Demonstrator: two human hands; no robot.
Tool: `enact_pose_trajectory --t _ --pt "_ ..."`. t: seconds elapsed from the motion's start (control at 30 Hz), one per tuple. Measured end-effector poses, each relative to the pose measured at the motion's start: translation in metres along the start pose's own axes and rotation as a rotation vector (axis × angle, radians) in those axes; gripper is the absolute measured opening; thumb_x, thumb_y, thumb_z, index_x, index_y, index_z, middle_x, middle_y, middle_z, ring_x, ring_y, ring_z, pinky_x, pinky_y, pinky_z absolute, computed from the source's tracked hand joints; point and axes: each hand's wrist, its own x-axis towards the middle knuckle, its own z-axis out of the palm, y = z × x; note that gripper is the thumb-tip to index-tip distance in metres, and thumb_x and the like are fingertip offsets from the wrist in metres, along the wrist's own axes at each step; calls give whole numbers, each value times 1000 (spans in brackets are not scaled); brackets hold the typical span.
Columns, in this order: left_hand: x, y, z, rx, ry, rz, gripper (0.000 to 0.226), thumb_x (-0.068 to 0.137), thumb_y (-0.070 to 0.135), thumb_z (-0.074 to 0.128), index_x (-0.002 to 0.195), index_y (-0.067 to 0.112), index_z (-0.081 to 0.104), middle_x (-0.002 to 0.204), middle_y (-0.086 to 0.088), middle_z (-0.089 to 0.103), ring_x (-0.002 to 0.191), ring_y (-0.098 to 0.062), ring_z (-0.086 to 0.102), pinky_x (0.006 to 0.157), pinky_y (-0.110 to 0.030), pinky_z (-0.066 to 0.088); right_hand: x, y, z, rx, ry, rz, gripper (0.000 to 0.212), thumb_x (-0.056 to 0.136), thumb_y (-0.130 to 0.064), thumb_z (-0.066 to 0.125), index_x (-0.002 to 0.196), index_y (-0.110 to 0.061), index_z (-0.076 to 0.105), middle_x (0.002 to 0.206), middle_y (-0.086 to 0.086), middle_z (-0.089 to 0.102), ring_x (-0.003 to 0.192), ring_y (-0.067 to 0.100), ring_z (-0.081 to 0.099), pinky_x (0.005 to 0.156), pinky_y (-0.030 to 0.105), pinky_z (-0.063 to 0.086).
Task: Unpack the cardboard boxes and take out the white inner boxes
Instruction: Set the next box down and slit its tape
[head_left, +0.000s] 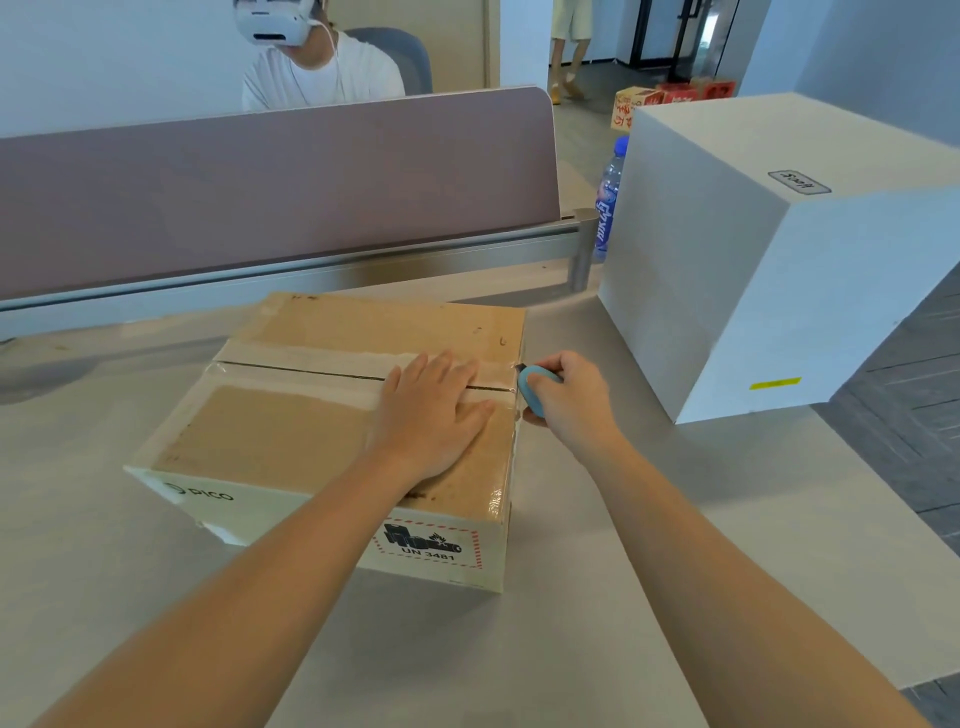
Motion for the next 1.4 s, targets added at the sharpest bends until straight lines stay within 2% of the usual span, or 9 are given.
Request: enact_pose_trajectory --t 0.13,0.27,0.37,0.47,0.6,0.73,1.13,1.3,1.4 --pt "0 1 -1 -10 -1 -7 57 95 52 31 146 29 21 156 2 15 144 -21 11 116 -40 7 -3 4 5 205 27 81 5 93 -5 47 95 -10 47 81 -4 47 73 13 53 59 24 53" --pt "0 1 -1 -15 3 -9 57 95 52 32 146 29 21 156 2 15 144 -21 10 116 -40 7 -2 4 4 225 13 79 6 94 -6 47 90 -11 47 80 -3 48 69 11 54 49 17 52" --pt "-1 1 -1 -18 4 -11 57 95 52 32 146 29 22 156 2 15 144 -21 10 116 -40 7 0 4 2 155 -19 57 6 94 -6 47 92 -11 47 81 -4 48 71 12 54 55 21 53" --pt "0 1 -1 -20 1 -11 57 95 52 32 146 29 22 156 2 15 144 -21 10 116 -40 6 6 1 -4 -10 -42 16 5 93 -4 49 93 -9 48 80 -5 46 82 19 54 64 28 55" --pt "0 1 -1 -20 -7 -16 56 95 52 32 146 30 22 156 2 14 144 -22 9 116 -40 6 13 -5 -11 -150 -114 -36 3 92 -5 50 92 -9 50 80 -5 44 84 24 54 58 24 54" --pt "0 3 -2 -15 -2 -16 55 95 51 32 145 29 23 156 1 15 144 -23 10 116 -41 7 13 -3 -15 -144 -165 -48 4 92 -4 50 92 -8 51 86 0 46 90 26 53 62 29 55" --pt "1 3 0 -8 14 -16 54 95 50 32 144 28 27 155 1 18 143 -23 12 116 -42 9 5 3 -17 -108 -219 -67 4 93 -2 48 95 -6 50 104 11 48 94 24 52 61 27 55" --pt "2 2 3 -5 27 -14 54 95 50 33 143 27 28 155 1 20 143 -23 14 116 -42 10 -3 8 -16 -43 -222 -64 6 93 -4 48 91 -9 48 100 5 49 92 19 54 58 24 56" --pt "3 1 4 -5 33 -14 53 95 50 33 143 27 29 154 1 21 143 -23 15 116 -43 11 -8 11 -15 16 -226 -62 7 94 -3 47 92 -9 48 89 -3 49 82 12 54 55 21 56"
